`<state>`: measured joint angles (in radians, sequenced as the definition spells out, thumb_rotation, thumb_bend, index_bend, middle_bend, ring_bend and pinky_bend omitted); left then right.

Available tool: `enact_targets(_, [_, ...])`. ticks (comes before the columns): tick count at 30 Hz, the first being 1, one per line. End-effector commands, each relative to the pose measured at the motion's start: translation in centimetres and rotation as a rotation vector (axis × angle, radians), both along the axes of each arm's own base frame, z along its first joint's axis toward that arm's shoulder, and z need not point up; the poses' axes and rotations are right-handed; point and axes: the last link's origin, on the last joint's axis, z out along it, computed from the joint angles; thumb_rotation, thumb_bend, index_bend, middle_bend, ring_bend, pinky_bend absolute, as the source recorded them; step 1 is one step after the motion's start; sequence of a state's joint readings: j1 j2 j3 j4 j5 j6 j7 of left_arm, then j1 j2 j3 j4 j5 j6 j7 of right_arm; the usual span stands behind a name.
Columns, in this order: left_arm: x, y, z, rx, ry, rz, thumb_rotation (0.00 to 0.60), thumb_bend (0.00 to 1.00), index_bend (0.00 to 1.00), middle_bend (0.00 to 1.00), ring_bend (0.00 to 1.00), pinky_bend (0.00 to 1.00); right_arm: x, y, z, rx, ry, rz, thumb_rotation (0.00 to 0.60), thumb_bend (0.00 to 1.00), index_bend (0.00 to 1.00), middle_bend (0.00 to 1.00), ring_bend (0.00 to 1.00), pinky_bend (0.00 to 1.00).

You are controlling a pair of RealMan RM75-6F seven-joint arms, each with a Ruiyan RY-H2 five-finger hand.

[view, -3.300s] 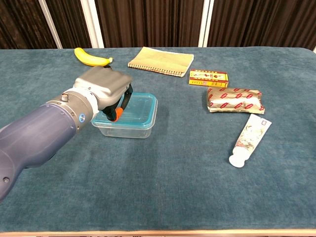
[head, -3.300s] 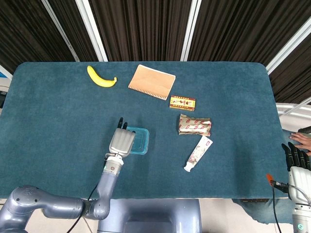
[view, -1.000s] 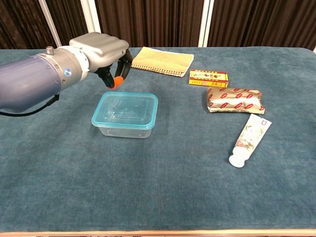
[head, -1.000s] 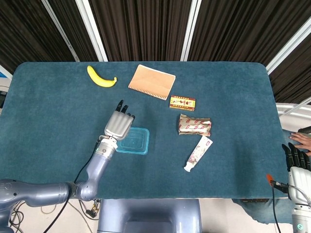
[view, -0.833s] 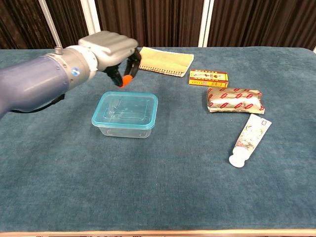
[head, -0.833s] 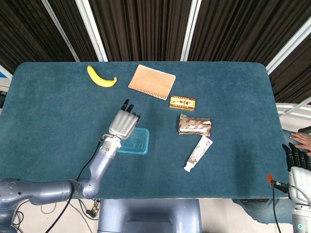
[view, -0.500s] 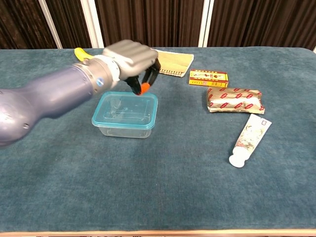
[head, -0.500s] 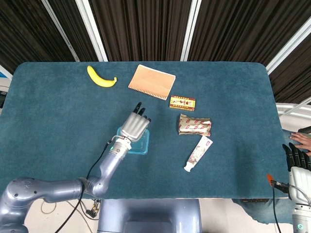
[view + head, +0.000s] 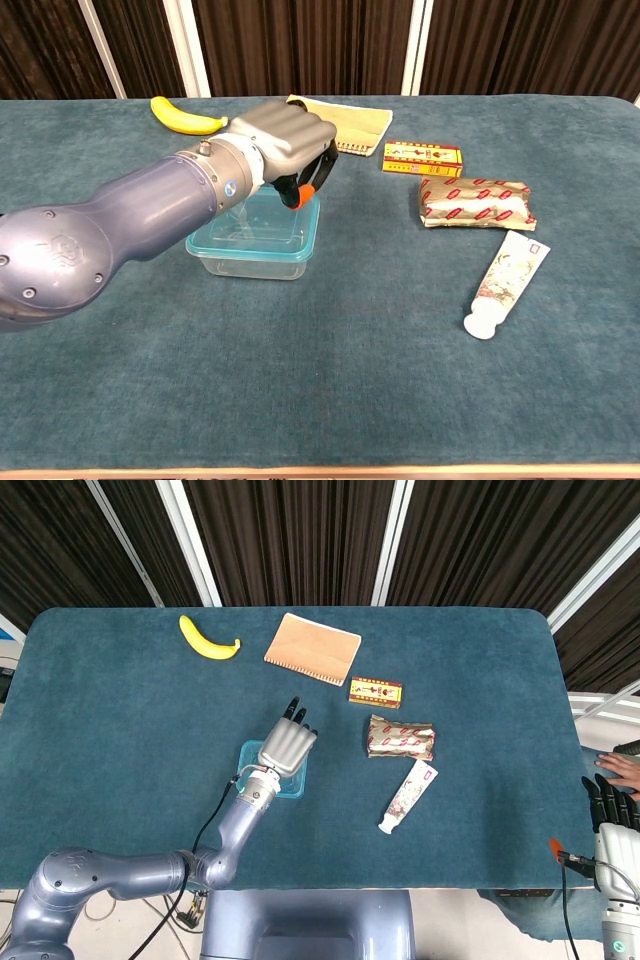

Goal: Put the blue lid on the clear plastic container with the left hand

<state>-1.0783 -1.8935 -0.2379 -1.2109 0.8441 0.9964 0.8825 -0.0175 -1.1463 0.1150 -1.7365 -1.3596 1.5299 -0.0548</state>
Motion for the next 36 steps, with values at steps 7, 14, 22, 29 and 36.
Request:
enact_targets(7, [-0.3,0.2,0.4,0.018,-0.005,0.001,0.600,0.48,0.63,0.50,0.14,0.04,0.0,0.0,-0.1,0.004,-0.001,-0.004,0.600,0.27,0.05,0.00,0.00,0.00])
enact_targets(14, [-0.7,0.2,0.4,0.013,0.011,-0.002,0.600,0.48,0.66,0.49,0.14,0.04,0.0,0.0,-0.1,0.003,-0.002,-0.007,0.600,0.27,0.05,0.00,0.00,0.00])
enact_targets(22, [-1.1,0.3,0.5,0.029,0.013,-0.003,0.600,0.48,0.66,0.54,0.14,0.04,0.0,0.0,-0.1,0.005,-0.002,-0.006,0.600,0.27,0.05,0.00,0.00,0.00])
enact_targets(29, [-1.3,0.3,0.5,0.033,0.015,-0.006,0.600,0.49,0.66,0.60,0.16,0.04,0.0,0.0,-0.1,0.006,-0.001,-0.006,0.600,0.27,0.05,0.00,0.00,0.00])
enact_targets(36, [-1.2,0.0,0.4,0.024,0.018,-0.017,0.600,0.49,0.66,0.57,0.16,0.04,0.0,0.0,-0.1,0.007,-0.001,-0.006,0.600,0.27,0.05,0.00,0.00,0.00])
